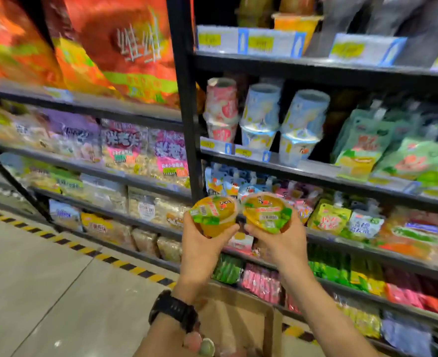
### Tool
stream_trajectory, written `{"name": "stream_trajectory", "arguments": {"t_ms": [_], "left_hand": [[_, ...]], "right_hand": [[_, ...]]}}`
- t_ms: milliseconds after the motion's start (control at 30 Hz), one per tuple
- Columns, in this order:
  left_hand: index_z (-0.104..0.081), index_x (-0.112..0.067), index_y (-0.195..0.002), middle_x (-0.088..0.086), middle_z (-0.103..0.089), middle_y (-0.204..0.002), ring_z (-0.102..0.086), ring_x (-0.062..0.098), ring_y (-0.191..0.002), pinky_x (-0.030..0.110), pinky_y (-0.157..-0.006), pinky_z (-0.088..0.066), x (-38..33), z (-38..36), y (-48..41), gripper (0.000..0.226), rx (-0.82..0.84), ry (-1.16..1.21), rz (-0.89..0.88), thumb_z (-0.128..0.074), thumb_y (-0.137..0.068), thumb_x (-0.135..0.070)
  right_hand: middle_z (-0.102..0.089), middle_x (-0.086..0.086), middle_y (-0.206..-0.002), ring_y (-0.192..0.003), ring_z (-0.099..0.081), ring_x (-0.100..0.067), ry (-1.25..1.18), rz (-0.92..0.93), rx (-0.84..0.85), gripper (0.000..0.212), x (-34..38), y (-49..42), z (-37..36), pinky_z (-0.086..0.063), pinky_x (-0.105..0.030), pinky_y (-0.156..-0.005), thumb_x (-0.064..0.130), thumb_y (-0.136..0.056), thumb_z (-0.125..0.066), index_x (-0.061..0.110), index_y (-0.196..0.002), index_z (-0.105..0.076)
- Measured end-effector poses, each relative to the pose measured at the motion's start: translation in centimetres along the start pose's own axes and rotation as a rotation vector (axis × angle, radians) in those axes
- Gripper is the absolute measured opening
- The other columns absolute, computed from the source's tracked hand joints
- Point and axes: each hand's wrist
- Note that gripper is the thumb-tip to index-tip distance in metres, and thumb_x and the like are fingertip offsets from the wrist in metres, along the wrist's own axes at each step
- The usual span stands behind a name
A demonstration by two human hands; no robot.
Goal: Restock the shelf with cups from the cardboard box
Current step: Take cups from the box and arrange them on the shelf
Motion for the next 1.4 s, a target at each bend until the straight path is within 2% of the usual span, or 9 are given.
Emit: {"name": "stream_trajectory", "arguments": {"t_ms": [100,233,333,467,600,833,1067,1233,1400], "left_hand": [[-0.05,-0.014,-0.119,-0.002,-0.068,-0.11,-0.067,0.002,-0.097,0.018,-0.085,-0.054,-7.1,-0.3,-0.3,0.062,-0.014,-0.001,-0.131,-0.086,-0.069,-0.01],[-0.046,-0.027,-0.102,-0.011,-0.061,-0.102,-0.062,-0.014,-0.08,0.007,-0.072,-0.05,-14.1,-1.7,-1.4,0.053,-0.037,-0.009,-0.278,-0.083,-0.072,-0.006],[-0.046,-0.03,-0.106,-0.012,-0.059,-0.106,-0.059,-0.02,-0.08,0.003,-0.069,-0.047,-18.4,-3.0,-1.4,0.053,-0.025,-0.029,-0.36,-0.084,-0.073,-0.013],[-0.047,-0.02,-0.12,-0.006,-0.06,-0.116,-0.061,-0.008,-0.095,0.007,-0.071,-0.049,-22.4,-4.5,-2.1,0.06,-0.008,-0.027,-0.422,-0.085,-0.073,-0.021],[-0.048,-0.019,-0.121,-0.003,-0.062,-0.118,-0.063,0.006,-0.105,0.021,-0.082,-0.051,-24.4,-5.6,-3.1,0.064,0.009,-0.02,-0.432,-0.087,-0.07,-0.025],[-0.044,-0.017,-0.122,-0.006,-0.06,-0.115,-0.061,0.005,-0.104,0.024,-0.087,-0.052,-26.7,-6.1,-7.5,0.069,0.056,-0.034,-0.445,-0.088,-0.069,-0.02],[-0.047,-0.017,-0.125,-0.002,-0.063,-0.118,-0.064,0.011,-0.107,0.029,-0.088,-0.055,-27.6,-5.1,-14.0,0.079,0.124,-0.094,-0.439,-0.092,-0.061,-0.031],[-0.051,-0.023,-0.117,-0.004,-0.064,-0.115,-0.063,0.013,-0.105,0.038,-0.091,-0.054,-29.2,-5.7,-17.9,0.078,0.098,-0.223,-0.472,-0.093,-0.054,-0.045],[-0.055,-0.024,-0.119,-0.005,-0.068,-0.111,-0.067,0.02,-0.105,0.042,-0.088,-0.055,-29.5,-7.4,-22.7,0.104,0.082,-0.385,-0.418,-0.084,-0.034,-0.076]], "right_hand": [[-0.071,0.002,-0.098,-0.078,-0.067,0.005,-0.021,0.079,-0.019,0.063,6.8,-0.9,0.1,-0.051,-0.009,-0.068,-0.001,-0.059,-0.088,0.013,-0.114,-0.06],[-0.072,0.003,-0.1,-0.091,-0.069,-0.009,-0.017,0.183,-0.045,0.062,13.6,-2.5,0.8,-0.056,-0.03,-0.082,0.017,-0.057,-0.092,0.019,-0.11,-0.062],[-0.07,0.005,-0.105,-0.095,-0.067,-0.01,-0.032,0.252,-0.053,0.067,18.5,-3.4,2.0,-0.054,-0.03,-0.082,0.026,-0.057,-0.093,0.022,-0.116,-0.061],[-0.072,0.002,-0.104,-0.094,-0.069,-0.01,-0.066,0.304,-0.034,0.065,22.9,-4.8,3.4,-0.055,-0.031,-0.081,0.02,-0.058,-0.092,0.016,-0.115,-0.062],[-0.073,0.004,-0.101,-0.092,-0.069,-0.008,-0.072,0.316,-0.023,0.06,25.1,-5.6,4.1,-0.055,-0.028,-0.079,0.018,-0.059,-0.091,0.016,-0.113,-0.064],[-0.071,0.005,-0.102,-0.091,-0.068,-0.004,-0.059,0.364,-0.05,0.062,26.6,-7.8,3.5,-0.054,-0.014,-0.067,0.013,-0.062,-0.09,0.017,-0.117,-0.061],[-0.07,0.003,-0.106,-0.096,-0.067,-0.012,0.051,0.345,-0.159,0.066,27.5,-11.8,1.5,-0.055,-0.031,-0.081,0.016,-0.059,-0.091,0.019,-0.117,-0.059],[-0.067,0.003,-0.108,-0.097,-0.065,-0.013,0.12,0.341,-0.217,0.071,28.6,-14.8,-0.1,-0.053,-0.026,-0.073,0.02,-0.058,-0.092,0.02,-0.118,-0.055],[-0.063,0.001,-0.11,-0.097,-0.061,-0.014,0.139,0.341,-0.241,0.078,29.9,-16.7,-0.5,-0.046,-0.019,-0.063,0.022,-0.056,-0.093,0.015,-0.122,-0.05]]}}
Point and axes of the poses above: each hand's wrist, its own y-axis away from the middle knuckle, its own z-axis out of the back of the hand, x = y × z
